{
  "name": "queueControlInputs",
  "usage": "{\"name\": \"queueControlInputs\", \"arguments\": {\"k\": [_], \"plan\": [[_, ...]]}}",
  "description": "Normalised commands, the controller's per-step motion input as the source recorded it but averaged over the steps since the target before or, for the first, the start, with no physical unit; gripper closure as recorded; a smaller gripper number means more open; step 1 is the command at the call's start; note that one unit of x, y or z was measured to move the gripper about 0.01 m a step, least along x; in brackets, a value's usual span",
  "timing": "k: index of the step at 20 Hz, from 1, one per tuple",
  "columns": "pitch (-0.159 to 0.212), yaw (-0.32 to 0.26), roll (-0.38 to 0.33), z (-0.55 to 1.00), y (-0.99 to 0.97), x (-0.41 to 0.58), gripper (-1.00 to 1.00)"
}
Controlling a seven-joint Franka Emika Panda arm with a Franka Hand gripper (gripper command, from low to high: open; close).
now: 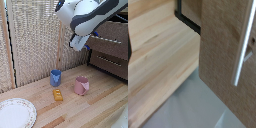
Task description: Propose to navigate your clamp on the clench of the first drawer. Use gentle force to register to the cabinet. Send posterior your swing mandate till over it lurks, a cup of pink essence. Fortify your grip after aiming concentric with the pink cup’s periphery. Manoeuvre the pink towards the cabinet's top. Drop your compression till the cup is resting inside.
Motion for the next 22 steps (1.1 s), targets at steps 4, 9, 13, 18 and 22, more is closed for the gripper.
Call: {"name": "queueControlInputs", "arguments": {"k": [4,9,13,18,22], "plan": [[0.0,-0.012,0.339,0.13,-0.39,-0.248,-1.0],[0.0,-0.063,0.322,0.01,-0.37,-0.299,-1.0],[-0.073,-0.077,0.366,-0.17,-0.2,-0.194,-1.0],[-0.156,-0.054,0.345,-0.17,-0.01,-0.05,-1.0],[-0.158,-0.073,0.33,-0.22,-0.02,-0.026,-1.0]]}}
